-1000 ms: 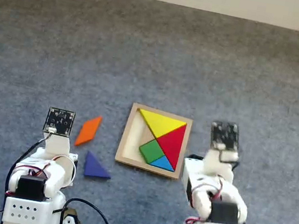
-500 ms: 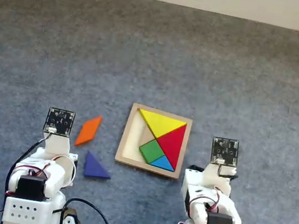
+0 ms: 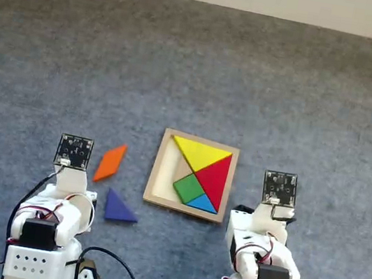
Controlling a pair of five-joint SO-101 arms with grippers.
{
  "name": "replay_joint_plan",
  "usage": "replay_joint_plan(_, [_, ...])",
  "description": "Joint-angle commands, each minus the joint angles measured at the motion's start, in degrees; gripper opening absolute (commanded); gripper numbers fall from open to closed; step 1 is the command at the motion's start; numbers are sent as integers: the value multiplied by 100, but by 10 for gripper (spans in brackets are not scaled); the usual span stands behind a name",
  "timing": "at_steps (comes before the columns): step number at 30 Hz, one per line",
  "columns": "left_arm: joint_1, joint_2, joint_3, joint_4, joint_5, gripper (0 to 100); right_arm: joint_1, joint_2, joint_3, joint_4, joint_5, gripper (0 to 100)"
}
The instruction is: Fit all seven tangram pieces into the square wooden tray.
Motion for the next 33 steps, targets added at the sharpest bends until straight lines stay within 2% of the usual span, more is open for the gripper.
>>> replay_joint_plan(1, [-435,-242,-664,-18,-18,8,66,-92,752,-127,-18,5])
replay_joint_plan(3, [-347,-242,-1051,-97,-659,8,66,-92,752,-127,-18,5])
replay_joint_plan(5, [-303,-242,-1349,-176,-1732,8,66,-92,752,-127,-18,5])
replay_joint_plan(7, [-154,-242,-1604,-211,-2259,8,66,-92,752,-127,-18,5])
replay_joint_plan(14, [189,92,-2404,-185,-2198,7,66,-92,752,-127,-18,5])
replay_joint_plan(20, [699,2246,-3134,-229,-2198,12,66,-92,752,-127,-18,5])
replay_joint_plan(27, [813,4655,-4198,-246,-1301,162,66,-92,752,-136,-18,5])
replay_joint_plan(33, [945,6413,-4374,-1345,-1275,165,66,-92,752,-136,-18,5])
